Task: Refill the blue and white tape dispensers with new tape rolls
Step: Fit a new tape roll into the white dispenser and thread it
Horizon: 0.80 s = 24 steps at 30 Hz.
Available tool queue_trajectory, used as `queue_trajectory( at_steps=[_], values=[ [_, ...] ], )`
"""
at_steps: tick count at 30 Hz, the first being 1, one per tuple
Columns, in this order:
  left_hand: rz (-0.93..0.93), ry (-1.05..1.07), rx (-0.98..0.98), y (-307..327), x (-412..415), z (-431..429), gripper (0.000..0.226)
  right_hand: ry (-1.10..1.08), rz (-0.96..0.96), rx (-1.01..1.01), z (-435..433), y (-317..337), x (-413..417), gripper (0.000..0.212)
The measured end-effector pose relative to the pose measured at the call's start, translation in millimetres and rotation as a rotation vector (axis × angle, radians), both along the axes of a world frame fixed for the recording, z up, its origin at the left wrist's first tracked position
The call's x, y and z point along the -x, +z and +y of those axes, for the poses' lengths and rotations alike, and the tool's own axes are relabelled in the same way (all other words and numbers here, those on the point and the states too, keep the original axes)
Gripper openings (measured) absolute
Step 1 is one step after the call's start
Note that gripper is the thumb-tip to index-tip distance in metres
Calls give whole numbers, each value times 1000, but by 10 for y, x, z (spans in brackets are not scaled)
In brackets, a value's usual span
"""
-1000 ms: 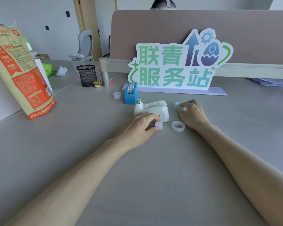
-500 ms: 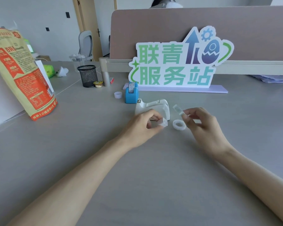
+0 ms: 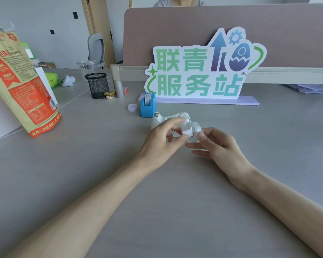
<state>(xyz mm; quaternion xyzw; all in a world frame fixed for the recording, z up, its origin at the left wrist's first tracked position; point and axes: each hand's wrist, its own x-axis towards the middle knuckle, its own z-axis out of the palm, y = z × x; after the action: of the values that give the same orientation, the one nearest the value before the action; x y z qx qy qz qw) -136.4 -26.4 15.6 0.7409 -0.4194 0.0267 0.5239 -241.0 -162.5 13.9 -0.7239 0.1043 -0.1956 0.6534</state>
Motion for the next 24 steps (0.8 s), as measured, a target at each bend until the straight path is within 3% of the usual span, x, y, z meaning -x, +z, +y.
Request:
queue_trajectory(
  at_steps=[6, 24],
  values=[
    [-48, 28, 27, 8, 7, 15, 16, 27, 12, -27, -10, 12, 1, 25],
    [-173, 60, -48, -66, -113, 10, 12, -31, 10, 32, -20, -36, -26, 18]
  ],
)
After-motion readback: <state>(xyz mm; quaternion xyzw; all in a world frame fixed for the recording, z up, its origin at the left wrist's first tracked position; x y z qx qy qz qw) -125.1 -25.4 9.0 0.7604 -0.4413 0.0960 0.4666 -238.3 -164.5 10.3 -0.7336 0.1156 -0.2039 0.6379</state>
